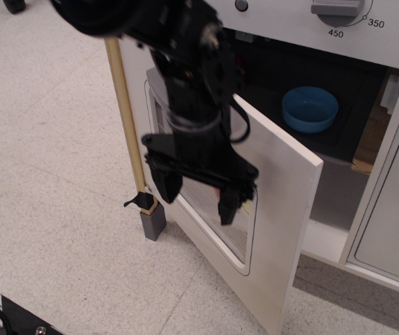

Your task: Close oven

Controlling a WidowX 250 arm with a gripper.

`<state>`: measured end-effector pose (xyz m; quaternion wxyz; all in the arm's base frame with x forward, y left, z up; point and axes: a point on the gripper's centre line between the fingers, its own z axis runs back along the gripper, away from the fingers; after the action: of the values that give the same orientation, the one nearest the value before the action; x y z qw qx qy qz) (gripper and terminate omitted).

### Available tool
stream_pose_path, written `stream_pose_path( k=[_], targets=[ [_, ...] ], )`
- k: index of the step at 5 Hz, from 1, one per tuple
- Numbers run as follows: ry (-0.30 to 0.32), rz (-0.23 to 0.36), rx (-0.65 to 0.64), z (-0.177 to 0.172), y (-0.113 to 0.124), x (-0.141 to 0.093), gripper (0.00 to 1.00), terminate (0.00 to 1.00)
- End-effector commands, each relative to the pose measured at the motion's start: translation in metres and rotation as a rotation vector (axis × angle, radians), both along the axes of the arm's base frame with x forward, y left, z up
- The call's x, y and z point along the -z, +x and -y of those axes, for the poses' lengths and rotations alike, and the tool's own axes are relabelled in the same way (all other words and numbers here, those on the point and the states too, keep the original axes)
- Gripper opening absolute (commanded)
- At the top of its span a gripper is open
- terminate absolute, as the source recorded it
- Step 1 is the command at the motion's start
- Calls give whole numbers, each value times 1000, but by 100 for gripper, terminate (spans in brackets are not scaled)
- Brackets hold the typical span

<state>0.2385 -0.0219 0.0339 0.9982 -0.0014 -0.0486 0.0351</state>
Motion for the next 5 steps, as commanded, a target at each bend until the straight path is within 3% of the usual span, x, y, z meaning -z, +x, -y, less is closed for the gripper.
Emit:
stream_pose_path(
  k=[1,3,5],
  targets=[
    [-80,70,40,15,36,-10,100,0],
    [-121,153,15,29,72,-10,100,0],
    [-89,265,-36,41,123,-3,100,0]
  ],
)
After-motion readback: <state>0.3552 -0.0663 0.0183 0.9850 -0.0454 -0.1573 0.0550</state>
